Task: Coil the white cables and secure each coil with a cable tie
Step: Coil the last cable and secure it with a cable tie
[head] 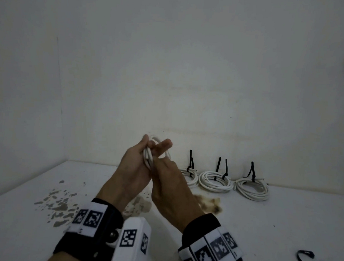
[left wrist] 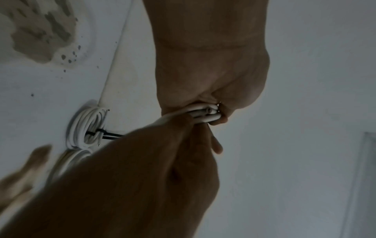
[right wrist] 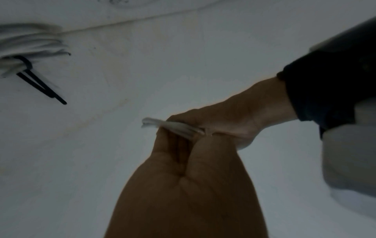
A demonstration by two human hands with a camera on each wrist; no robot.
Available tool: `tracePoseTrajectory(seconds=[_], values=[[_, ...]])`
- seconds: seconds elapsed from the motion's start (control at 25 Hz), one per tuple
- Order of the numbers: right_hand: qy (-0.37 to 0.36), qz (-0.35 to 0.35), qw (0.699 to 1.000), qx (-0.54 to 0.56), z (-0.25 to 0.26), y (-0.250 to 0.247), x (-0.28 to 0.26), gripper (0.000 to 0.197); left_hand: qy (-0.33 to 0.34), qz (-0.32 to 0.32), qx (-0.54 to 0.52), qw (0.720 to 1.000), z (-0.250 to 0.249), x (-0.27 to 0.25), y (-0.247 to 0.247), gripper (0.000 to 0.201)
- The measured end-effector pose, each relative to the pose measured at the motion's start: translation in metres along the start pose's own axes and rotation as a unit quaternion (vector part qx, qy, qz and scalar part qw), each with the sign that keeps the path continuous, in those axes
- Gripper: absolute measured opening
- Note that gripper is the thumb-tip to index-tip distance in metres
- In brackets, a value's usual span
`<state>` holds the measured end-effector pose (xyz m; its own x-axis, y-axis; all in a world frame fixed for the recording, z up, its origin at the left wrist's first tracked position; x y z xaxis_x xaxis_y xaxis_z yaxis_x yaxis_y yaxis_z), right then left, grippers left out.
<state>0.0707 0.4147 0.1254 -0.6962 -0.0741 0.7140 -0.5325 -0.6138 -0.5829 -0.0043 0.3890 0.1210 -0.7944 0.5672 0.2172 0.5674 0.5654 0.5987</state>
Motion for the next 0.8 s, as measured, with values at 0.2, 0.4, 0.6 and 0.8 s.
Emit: tracePoseTrajectory(seconds=[0.2, 0.4, 0.6, 0.8], values=[[0.080, -0.157, 0.979, 0.100, -0.015, -0.061, 0.007, 0.017, -0.004, -0.051, -0.046, 0.998, -0.021, -0.001, -0.035, 0.038], [0.235, -0.102, 0.942, 0.216, -0.049, -0.059, 0.004, 0.030, -0.107, 0.026, 0.133, 0.985, 0.009, -0.018, -0.003, 0.042], [0.375, -0.006, 0.804, 0.461, -0.076, -0.032, -0.017, 0.031, -0.161, 0.024, 0.228, 0.960, 0.032, -0.022, -0.003, 0.046], [0.382, 0.023, 0.829, 0.408, -0.080, -0.038, -0.019, 0.028, -0.170, -0.015, 0.274, 0.946, 0.039, -0.019, -0.008, 0.054]])
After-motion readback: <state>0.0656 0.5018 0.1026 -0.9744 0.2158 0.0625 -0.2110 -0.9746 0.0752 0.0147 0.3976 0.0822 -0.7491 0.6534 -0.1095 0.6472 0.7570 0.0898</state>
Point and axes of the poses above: each hand's wrist, its own x-axis towards the middle knuckle, its own y-axis out of the palm, z = x × y, the point moved 10 cm from there along x, towards the middle knuckle, and after that the axes turned 6 degrees about x, right-handed, at the moved point
